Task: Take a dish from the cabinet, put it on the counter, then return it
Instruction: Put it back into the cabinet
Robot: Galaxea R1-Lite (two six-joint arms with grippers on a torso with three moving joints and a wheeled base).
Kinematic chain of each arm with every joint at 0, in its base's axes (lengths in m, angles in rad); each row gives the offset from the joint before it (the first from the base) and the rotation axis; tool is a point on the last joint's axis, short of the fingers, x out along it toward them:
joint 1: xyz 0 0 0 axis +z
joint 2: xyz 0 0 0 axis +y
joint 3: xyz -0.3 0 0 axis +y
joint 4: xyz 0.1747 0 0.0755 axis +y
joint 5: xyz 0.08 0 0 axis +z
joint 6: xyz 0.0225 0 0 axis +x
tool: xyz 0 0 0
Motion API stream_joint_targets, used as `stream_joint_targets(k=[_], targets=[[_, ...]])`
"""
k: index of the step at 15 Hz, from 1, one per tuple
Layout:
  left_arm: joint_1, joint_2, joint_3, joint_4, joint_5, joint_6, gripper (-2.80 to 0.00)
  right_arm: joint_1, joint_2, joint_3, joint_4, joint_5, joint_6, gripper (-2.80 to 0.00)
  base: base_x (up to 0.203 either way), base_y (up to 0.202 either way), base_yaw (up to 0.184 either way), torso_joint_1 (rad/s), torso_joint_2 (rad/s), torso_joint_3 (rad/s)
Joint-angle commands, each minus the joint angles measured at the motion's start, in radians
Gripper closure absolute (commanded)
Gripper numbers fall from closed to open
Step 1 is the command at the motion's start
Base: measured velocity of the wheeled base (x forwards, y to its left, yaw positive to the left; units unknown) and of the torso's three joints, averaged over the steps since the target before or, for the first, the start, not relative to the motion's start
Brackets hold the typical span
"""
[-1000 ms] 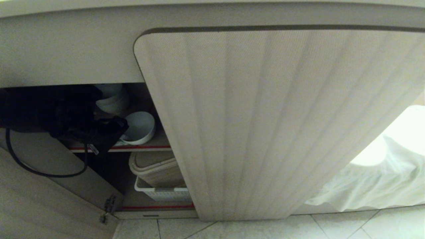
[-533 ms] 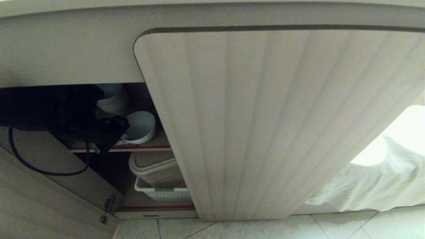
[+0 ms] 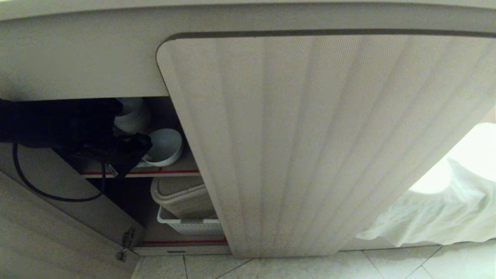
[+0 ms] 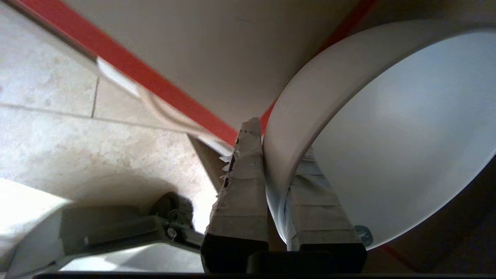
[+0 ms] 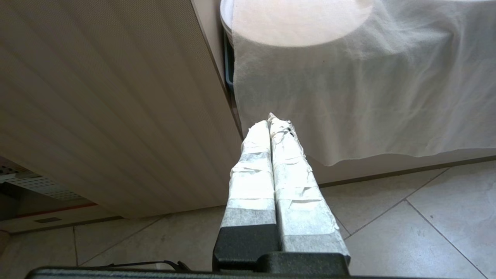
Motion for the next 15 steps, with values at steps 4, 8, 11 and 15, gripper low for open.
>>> stream_joint_targets(k=[4,8,11,15], targets=[[0.001,0.009,-0.006,0.003,-0.001,-0.005,0.0,0.0,0.001,0.0,0.0,0.0,0.001,0.0,0.0,0.0,0.0,0.0,0.0,0.0],[0.0,0.018,-0.014,0.003,-0.001,-0.005,0.0,0.0,0.001,0.0,0.0,0.0,0.001,0.0,0.0,0.0,0.0,0.0,0.0,0.0],[0.001,0.018,-0.015,0.002,0.0,-0.005,0.0,0.0,0.001,0.0,0.0,0.0,0.001,0.0,0.0,0.0,0.0,0.0,0.0,0.0],[0.0,0.022,-0.02,0.0,0.001,-0.005,0.0,0.0,0.001,0.0,0.0,0.0,0.001,0.0,0.0,0.0,0.0,0.0,0.0,0.0]])
